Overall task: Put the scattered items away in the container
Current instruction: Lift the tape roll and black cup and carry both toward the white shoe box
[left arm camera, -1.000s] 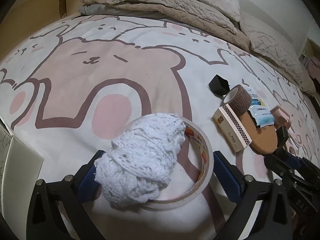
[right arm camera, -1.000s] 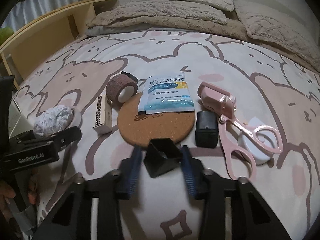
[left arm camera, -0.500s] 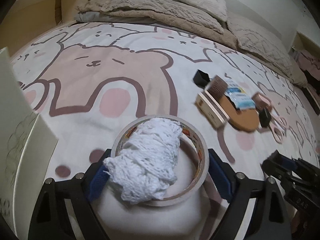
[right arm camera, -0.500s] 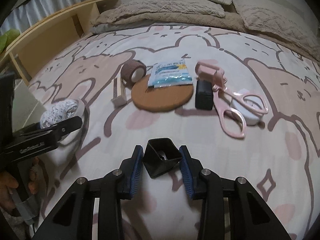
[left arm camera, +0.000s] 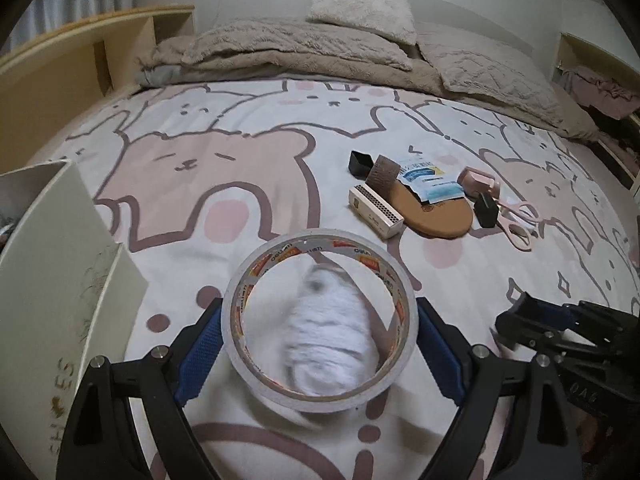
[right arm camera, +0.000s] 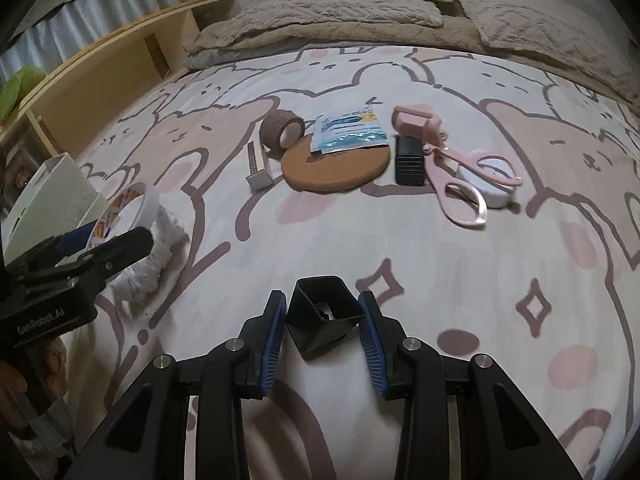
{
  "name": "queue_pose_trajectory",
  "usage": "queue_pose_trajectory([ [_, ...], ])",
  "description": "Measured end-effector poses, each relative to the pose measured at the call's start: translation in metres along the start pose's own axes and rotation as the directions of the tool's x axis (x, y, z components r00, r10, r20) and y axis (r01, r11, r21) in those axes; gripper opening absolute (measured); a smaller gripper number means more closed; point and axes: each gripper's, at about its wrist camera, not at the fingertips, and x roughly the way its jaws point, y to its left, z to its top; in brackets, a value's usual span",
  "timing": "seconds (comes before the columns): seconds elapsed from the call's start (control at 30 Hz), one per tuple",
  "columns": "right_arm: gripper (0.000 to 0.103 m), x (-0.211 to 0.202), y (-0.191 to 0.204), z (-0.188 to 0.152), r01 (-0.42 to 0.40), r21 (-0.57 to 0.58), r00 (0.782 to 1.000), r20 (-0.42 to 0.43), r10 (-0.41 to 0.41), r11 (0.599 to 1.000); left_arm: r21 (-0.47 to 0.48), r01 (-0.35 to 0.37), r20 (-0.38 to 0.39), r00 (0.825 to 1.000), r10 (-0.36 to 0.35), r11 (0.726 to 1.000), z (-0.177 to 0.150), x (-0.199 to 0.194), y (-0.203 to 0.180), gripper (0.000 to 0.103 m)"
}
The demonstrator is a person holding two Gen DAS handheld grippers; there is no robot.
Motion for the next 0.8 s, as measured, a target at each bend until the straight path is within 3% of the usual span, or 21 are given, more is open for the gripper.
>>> queue_pose_trajectory([
  [0.2,0.038,-0.016,-0.006,-0.007,-0.003,0.039,1.0,0.029,0.002,0.999,-0.002,0.011,0.01,1.0,-0.011,1.0,-0.004,-0.013,-0.003,0.09],
  [0.8,0.038,-0.07,0.012,-0.029,0.007,0.008,0.994,0.106,-0.008,1.0,-0.022,0.034,0.058,0.998,-0.033,0.999,-0.026,-0.063,-0.01,0.09],
])
